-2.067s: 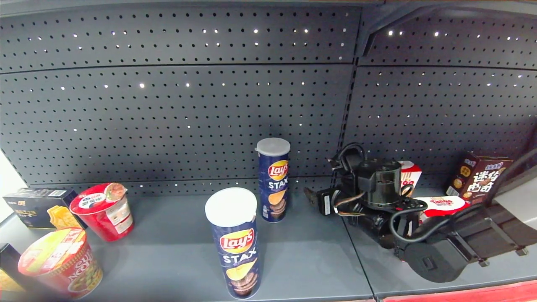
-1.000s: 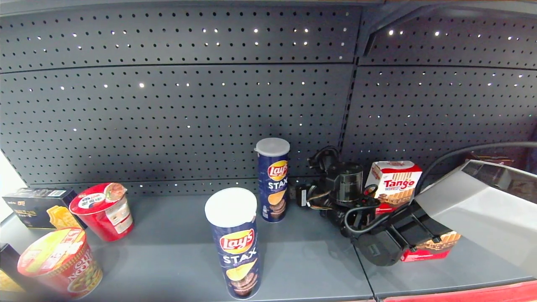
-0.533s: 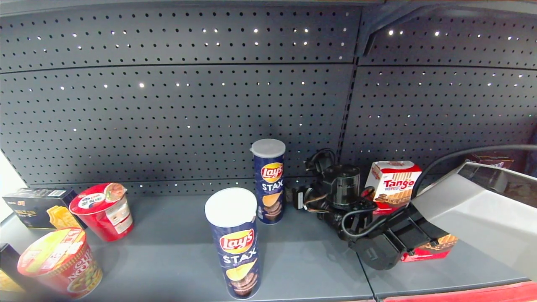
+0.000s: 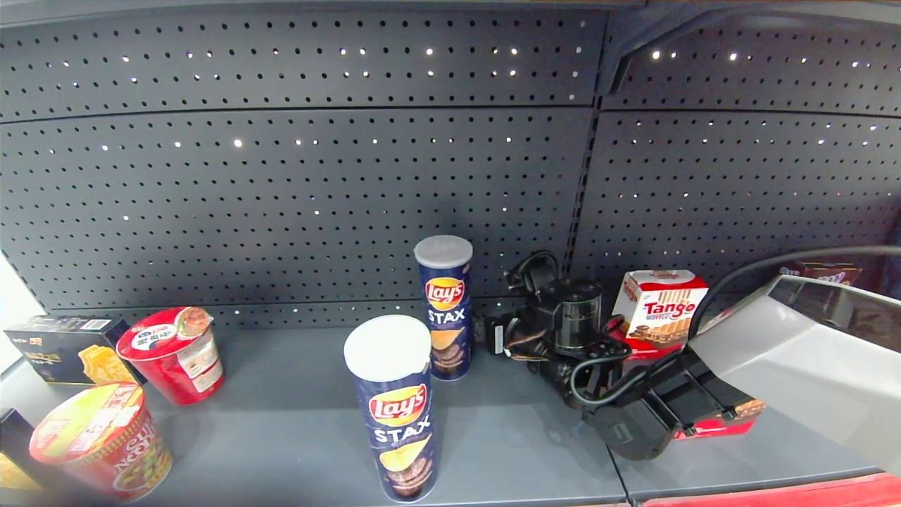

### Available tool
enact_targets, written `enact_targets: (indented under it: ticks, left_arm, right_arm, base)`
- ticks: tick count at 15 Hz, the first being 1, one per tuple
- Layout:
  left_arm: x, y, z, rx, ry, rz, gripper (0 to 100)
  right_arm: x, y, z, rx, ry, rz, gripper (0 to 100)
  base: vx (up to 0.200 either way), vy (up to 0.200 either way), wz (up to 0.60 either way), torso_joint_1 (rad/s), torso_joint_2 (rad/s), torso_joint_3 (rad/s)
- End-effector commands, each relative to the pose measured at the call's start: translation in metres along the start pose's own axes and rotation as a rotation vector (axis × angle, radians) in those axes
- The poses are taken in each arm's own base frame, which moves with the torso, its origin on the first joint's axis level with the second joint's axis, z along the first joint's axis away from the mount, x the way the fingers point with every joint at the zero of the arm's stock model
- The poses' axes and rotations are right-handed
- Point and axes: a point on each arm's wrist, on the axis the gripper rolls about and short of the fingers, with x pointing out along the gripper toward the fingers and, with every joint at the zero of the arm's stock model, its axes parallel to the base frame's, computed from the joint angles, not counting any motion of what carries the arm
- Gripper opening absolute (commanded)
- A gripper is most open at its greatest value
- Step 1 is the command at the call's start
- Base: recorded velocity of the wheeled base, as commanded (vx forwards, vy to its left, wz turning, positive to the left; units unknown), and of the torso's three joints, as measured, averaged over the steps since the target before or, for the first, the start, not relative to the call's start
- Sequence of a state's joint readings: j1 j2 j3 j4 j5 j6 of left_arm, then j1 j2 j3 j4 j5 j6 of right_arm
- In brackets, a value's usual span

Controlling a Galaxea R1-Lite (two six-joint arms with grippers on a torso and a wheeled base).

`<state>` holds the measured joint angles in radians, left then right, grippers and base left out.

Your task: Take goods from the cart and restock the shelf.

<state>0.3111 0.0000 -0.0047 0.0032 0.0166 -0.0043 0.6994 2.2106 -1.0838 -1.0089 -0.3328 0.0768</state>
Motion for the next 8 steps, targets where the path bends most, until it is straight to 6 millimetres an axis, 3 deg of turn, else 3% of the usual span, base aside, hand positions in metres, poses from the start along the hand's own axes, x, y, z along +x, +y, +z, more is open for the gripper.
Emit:
enact_targets:
  ticks: [1,8]
  left_arm:
    - [0.0,0.0,0.0,0.0,0.0,0.001,100]
    - [0.0,0.0,0.0,0.0,0.0,0.001,100]
  right_arm:
    - [-0.0021,0.0028,-0.0001,-0.001,0.001,0.008,100]
    - [-0.0053,0.0069,-0.003,-0.011,0.002,0.021,100]
  base:
    - [0.0,0.0,0.0,0.0,0.0,0.0]
    - [0.0,0.0,0.0,0.0,0.0,0.0]
